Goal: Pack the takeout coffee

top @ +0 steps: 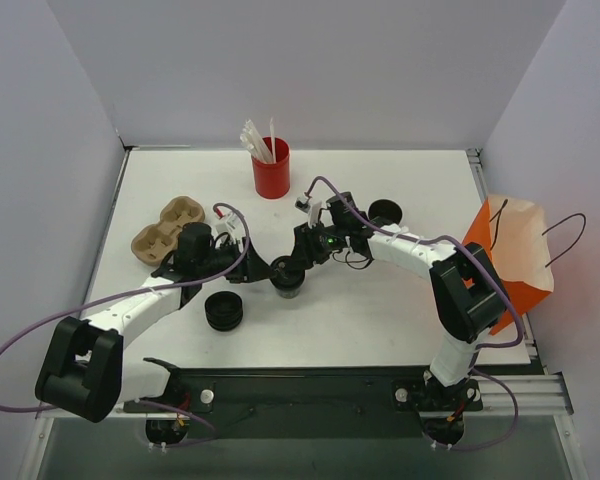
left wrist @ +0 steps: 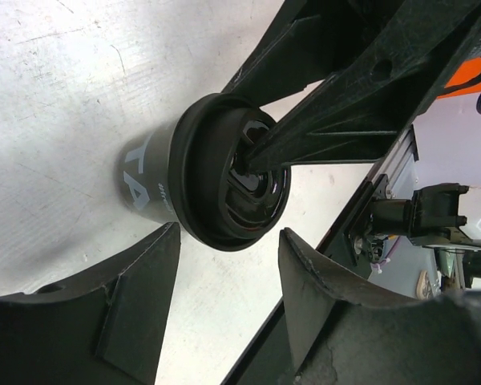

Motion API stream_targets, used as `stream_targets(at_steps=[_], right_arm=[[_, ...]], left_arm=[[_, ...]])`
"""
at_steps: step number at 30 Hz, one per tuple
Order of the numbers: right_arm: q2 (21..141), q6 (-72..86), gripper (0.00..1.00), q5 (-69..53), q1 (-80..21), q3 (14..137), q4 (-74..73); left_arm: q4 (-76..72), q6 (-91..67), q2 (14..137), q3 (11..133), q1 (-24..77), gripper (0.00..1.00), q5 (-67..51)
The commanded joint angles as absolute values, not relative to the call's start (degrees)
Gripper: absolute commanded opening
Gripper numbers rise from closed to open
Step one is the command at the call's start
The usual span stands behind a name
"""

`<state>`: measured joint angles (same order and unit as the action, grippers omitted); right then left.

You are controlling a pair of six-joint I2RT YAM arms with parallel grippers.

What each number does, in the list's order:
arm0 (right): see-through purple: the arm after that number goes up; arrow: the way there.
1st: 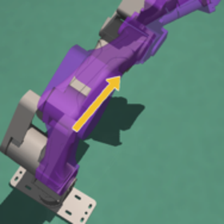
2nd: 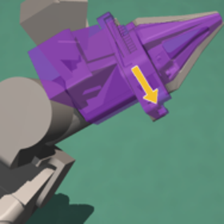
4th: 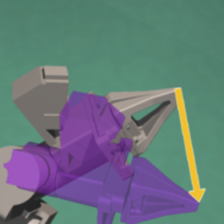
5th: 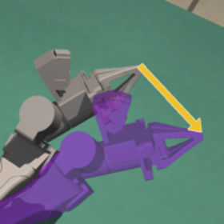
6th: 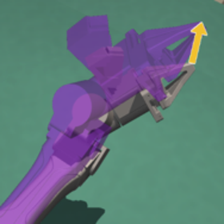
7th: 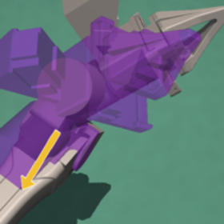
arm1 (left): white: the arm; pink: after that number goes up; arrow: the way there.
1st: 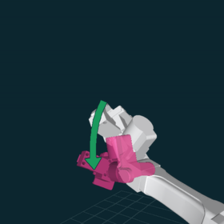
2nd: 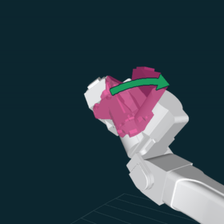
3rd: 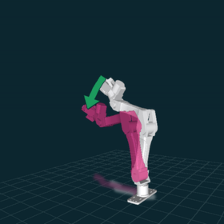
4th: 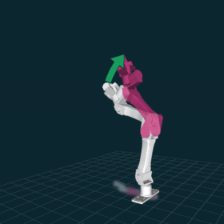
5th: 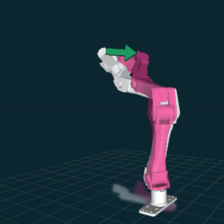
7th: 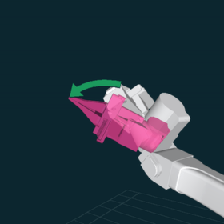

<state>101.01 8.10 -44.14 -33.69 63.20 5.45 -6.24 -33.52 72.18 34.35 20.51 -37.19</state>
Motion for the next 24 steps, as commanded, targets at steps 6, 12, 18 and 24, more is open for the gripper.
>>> stream_targets(at_steps=[6,12,18,24], right_arm=[[104.85,1.5,0.29,-37.26,-34.8,61.0,-7.47],[104.85,1.23,0.29,-37.27,-34.63,61.08,-7.65],[104.85,1.49,0.29,-37.35,-34.63,61.26,-7.82],[104.94,1.76,0.29,-37.35,-34.54,61.35,-7.91]], left_arm=[[-8.17,-31.9,73.83,35.07,19.87,0.57,-34.37],[-11.69,-33.92,71.37,32.61,19.42,0.49,-31.56],[-12.74,-33.84,72.42,32.17,19.42,0.45,-30.67],[-14.68,-33.93,74.09,31.9,19.42,0.45,-31.03]])
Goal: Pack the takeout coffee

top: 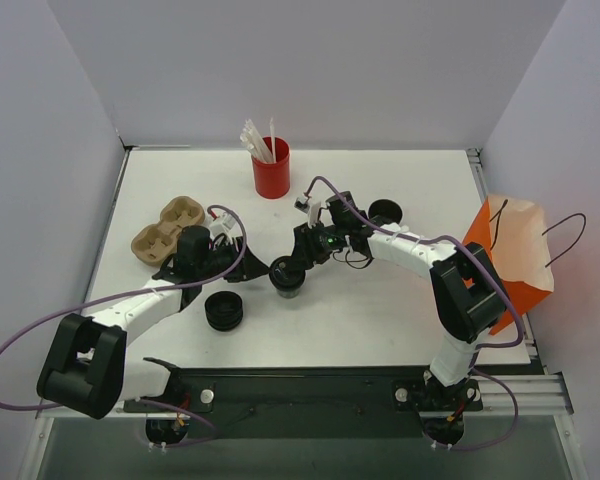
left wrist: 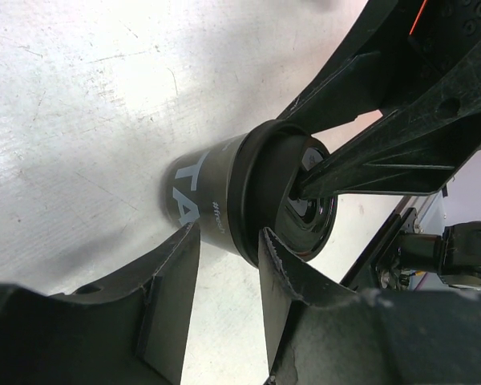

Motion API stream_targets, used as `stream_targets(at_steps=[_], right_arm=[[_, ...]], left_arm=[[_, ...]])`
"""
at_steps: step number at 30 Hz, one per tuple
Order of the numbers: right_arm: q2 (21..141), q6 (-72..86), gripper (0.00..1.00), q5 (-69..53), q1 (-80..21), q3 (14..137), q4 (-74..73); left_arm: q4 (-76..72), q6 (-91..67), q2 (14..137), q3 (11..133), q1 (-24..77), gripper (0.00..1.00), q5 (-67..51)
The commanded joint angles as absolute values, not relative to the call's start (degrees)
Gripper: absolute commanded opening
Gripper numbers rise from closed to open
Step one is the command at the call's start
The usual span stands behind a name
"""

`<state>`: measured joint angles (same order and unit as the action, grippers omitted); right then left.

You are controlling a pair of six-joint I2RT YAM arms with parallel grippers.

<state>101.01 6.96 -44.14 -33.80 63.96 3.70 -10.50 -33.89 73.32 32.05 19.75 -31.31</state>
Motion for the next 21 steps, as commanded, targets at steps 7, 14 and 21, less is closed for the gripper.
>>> stream_targets(at_steps=[7,14,21], right_arm=[[104.85,1.85,0.29,-37.27,-34.54,61.35,-8.0],[104.94,2.28,0.29,-37.09,-34.54,61.52,-8.0],[105.21,2.55,0.28,-37.18,-34.54,60.82,-7.3]], left_arm=[[-15.82,-33.84,75.85,32.17,19.6,0.45,-31.2],[-14.24,-32.26,76.82,33.48,21.18,0.45,-29.45],[-13.7,-32.69,78.13,33.93,24.34,0.38,-25.76]])
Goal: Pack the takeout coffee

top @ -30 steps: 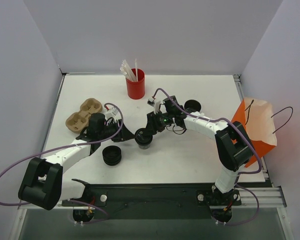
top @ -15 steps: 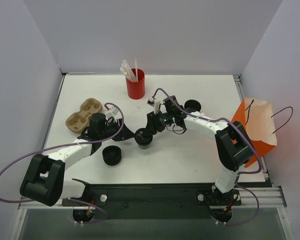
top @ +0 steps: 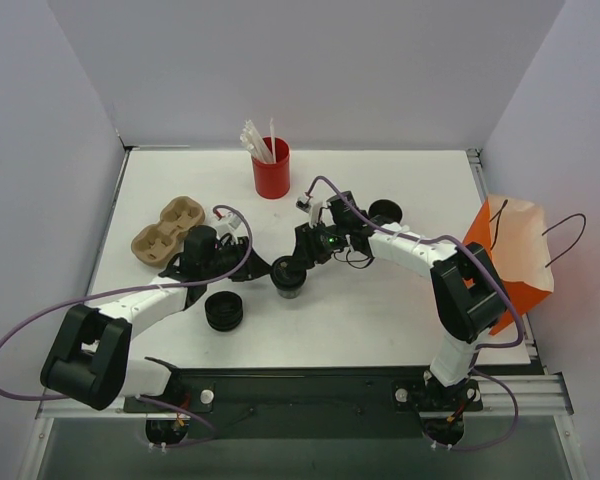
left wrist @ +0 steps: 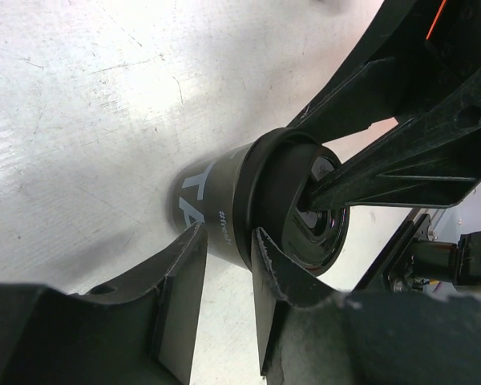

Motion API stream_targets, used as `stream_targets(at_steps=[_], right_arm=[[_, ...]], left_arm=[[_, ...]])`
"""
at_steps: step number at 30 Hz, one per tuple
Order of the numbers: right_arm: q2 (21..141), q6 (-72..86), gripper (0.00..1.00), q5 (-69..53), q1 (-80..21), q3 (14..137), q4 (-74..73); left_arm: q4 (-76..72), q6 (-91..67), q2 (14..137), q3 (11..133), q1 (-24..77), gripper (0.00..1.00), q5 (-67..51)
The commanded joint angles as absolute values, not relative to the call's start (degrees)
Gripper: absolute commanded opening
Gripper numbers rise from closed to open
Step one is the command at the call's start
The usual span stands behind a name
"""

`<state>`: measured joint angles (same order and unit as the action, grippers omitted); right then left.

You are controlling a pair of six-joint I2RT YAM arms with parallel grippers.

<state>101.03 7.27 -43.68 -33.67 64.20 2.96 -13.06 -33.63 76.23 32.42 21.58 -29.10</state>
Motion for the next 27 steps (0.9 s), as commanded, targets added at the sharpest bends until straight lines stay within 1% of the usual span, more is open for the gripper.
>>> stream_targets(at_steps=[1,3,4,6,10,13,15,20,22,27], right_arm=[[105.21,2.46,0.28,-37.0,-34.54,60.47,-6.86],[105.29,2.64,0.28,-36.65,-34.54,59.68,-6.51],[105.21,2.9,0.28,-36.65,-34.45,59.33,-5.72],[104.86,3.43,0.28,-36.21,-34.54,57.93,-4.84],[103.89,6.58,0.27,-35.68,-34.54,53.97,1.99],[103.54,8.26,0.27,-35.34,-34.63,49.76,7.53],[103.71,9.14,0.27,-34.63,-34.63,47.83,10.0],[103.01,11.51,0.27,-32.08,-34.54,43.25,15.64],[103.01,11.6,0.27,-31.38,-34.45,42.19,16.78],[101.96,14.84,0.27,-30.06,-34.45,38.86,22.04]], left_arm=[[-14.58,-33.22,78.83,33.49,24.69,0.37,-25.84],[-16.16,-34.89,79.89,32.7,25.57,0.36,-26.1],[-18.09,-35.68,80.85,31.56,26.45,0.34,-26.54],[-22.91,-38.57,81.56,29.54,27.07,0.33,-27.77],[-30.49,-43.41,83.14,22.78,28.74,0.32,-28.56],[-35.14,-45.26,85.51,20.05,29.0,0.31,-28.83],[-39.26,-47.37,87.79,17.41,29.09,0.28,-28.92],[-44.54,-50.09,92.02,13.02,29.18,0.24,-26.55],[-44.48,-49.84,93.95,12.83,29.44,0.22,-25.84],[-47.98,-50.54,97.64,11.52,32.51,0.19,-23.74]])
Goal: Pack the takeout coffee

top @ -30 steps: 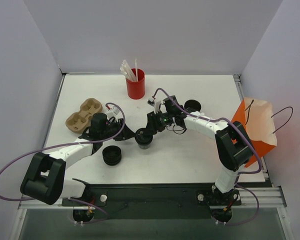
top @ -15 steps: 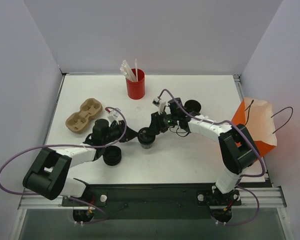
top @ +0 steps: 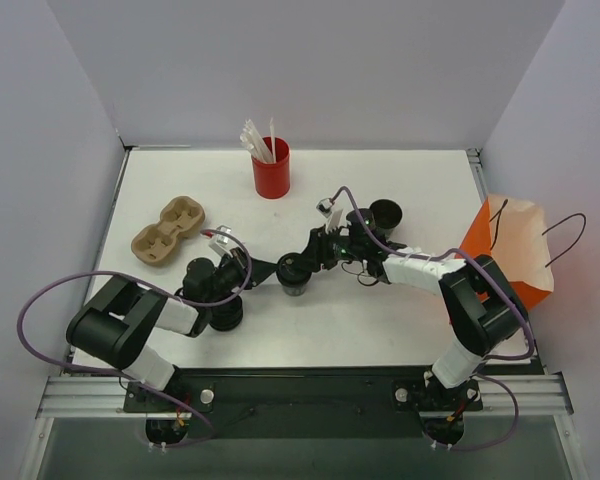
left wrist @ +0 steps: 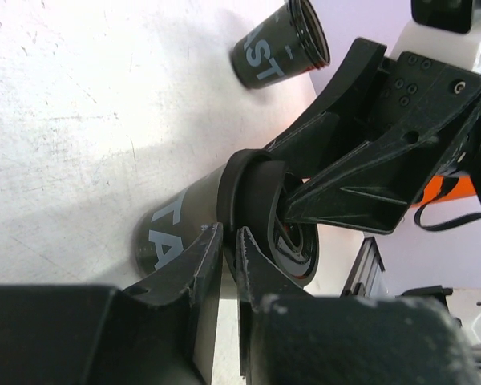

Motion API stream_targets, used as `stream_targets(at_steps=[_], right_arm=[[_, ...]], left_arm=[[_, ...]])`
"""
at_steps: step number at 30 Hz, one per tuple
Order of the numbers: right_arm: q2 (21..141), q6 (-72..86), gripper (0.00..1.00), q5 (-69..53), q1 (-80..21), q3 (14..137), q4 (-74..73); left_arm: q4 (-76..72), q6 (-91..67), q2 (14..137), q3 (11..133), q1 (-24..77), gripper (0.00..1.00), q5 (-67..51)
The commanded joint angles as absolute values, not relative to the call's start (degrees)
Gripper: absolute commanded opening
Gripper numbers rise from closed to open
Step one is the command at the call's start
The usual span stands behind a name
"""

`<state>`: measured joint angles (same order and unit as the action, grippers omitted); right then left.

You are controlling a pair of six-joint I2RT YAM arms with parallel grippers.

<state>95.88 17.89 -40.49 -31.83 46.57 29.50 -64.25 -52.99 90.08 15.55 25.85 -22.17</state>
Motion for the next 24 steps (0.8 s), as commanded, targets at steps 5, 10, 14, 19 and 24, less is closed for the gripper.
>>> stream_targets(at_steps=[5,10,14,19,24], right_arm=[[100.64,15.21,0.27,-28.66,-34.45,36.65,23.56],[99.58,15.91,0.27,-27.95,-34.45,36.3,23.56],[99.67,15.73,0.27,-27.86,-34.45,36.56,22.77],[98.62,14.68,0.27,-27.16,-34.28,37.09,20.31],[97.56,14.06,0.27,-27.07,-34.1,37.7,17.93]], left_arm=[[-52.02,-51.59,98.35,8.27,33.92,0.17,-21.53],[-56.23,-53.52,101.06,5.99,35.06,0.17,-21.0],[-71.68,-56.34,109.66,3.96,34.81,0.23,-23.55],[-75.17,-58.01,110.14,4.74,33.4,0.31,-26.89],[-58.22,-52.05,95.74,8.43,31.91,0.41,-24.79]])
